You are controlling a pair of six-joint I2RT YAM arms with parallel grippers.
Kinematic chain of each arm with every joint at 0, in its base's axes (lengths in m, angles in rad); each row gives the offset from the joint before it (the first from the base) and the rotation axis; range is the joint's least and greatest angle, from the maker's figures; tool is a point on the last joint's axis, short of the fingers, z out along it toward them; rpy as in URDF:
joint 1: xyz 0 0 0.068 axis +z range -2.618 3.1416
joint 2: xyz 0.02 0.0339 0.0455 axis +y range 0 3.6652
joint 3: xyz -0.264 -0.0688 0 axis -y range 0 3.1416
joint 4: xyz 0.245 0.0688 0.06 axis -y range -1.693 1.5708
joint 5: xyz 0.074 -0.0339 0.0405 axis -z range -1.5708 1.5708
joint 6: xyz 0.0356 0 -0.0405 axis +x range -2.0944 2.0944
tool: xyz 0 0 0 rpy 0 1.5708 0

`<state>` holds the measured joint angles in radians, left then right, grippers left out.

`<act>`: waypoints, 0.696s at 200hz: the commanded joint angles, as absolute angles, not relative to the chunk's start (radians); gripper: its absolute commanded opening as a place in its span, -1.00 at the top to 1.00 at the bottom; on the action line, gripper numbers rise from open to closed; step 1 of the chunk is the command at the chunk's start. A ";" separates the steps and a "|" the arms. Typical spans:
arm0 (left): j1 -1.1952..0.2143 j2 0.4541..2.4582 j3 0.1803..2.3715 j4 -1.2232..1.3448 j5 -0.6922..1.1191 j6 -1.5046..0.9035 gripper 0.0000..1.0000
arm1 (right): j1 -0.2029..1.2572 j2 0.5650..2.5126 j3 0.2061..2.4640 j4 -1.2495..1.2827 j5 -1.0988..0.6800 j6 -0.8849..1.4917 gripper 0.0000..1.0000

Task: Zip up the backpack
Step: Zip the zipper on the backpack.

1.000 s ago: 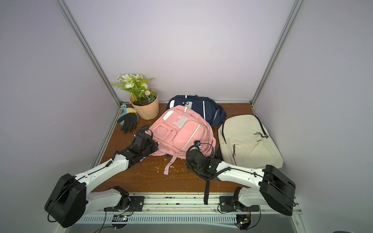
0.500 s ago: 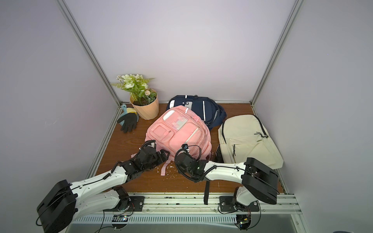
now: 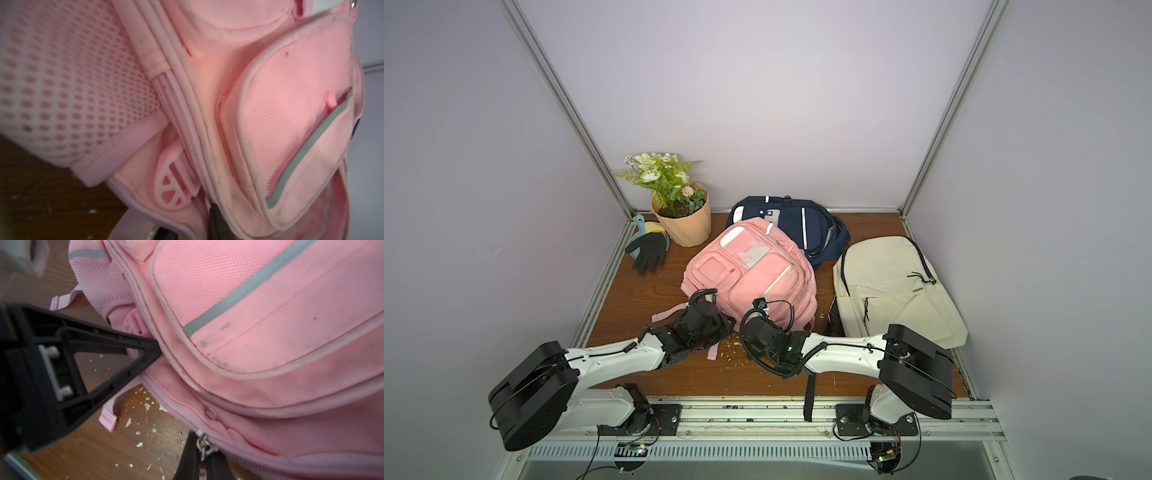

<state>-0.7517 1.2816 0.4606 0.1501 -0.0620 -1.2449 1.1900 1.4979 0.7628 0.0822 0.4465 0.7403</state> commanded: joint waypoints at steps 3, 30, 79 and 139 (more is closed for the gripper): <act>-0.722 1.249 0.509 0.079 -0.166 -1.180 0.73 | 1.194 1.432 0.768 0.066 0.515 0.756 1.00; -0.622 1.177 0.512 0.013 -0.173 -1.107 1.00 | 1.185 1.378 0.748 -0.004 0.579 0.777 1.00; -0.516 1.077 0.558 -0.099 -0.274 -0.977 1.00 | 1.106 1.262 0.671 -0.084 0.607 0.805 1.00; -0.451 1.187 0.661 -0.052 -0.172 -0.866 1.00 | 1.044 1.096 0.581 -0.095 0.602 0.825 1.00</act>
<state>-0.5240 1.1290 0.5816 -0.0463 0.0044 -0.9657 1.0805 1.1744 0.6327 0.0338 0.4805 0.7914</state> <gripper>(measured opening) 0.091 0.086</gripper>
